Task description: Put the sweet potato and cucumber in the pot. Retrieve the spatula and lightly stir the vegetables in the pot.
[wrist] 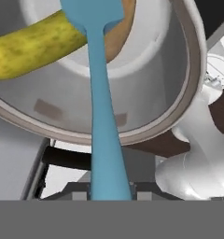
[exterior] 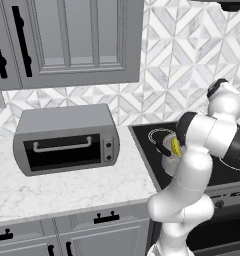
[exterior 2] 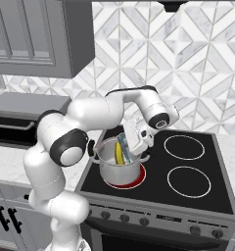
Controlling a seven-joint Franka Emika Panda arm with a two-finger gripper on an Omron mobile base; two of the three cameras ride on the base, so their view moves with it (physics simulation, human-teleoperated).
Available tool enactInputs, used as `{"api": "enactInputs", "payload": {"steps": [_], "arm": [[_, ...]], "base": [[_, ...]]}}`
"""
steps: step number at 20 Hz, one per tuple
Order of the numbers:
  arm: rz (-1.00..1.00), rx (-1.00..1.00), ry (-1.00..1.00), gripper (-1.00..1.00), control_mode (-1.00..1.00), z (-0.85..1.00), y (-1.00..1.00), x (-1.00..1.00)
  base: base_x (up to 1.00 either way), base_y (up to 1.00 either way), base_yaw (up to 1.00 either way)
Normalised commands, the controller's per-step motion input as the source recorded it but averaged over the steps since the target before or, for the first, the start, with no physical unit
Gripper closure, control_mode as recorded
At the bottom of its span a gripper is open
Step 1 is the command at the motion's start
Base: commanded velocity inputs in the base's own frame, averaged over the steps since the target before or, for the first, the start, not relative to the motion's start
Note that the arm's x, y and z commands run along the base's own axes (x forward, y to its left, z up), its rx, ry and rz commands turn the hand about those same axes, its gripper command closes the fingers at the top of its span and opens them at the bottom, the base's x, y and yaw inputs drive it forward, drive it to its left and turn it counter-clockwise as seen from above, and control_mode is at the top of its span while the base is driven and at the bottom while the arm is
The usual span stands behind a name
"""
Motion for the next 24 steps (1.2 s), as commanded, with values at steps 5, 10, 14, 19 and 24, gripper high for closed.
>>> {"api": "enactInputs", "payload": {"steps": [5, 10, 14, 19, 24], "arm": [[0.00, 0.20, 0.12, 1.00, -1.00, 0.31, 0.05, -0.01], [0.00, 0.19, 0.08, 1.00, -1.00, 0.27, 0.08, 0.00], [0.00, 0.07, 0.00, 1.00, -1.00, 0.36, 0.01, -0.07], [0.00, 0.00, 0.00, 1.00, -1.00, 0.30, 0.07, -0.19], [0.03, 0.03, 0.00, 1.00, -1.00, 0.02, 0.21, -0.07]], "base": [[0.00, 0.00, 0.00], [0.00, 0.00, 0.00], [0.00, 0.00, 0.00], [0.00, 0.00, 0.00], [0.00, 0.00, 0.00]]}}
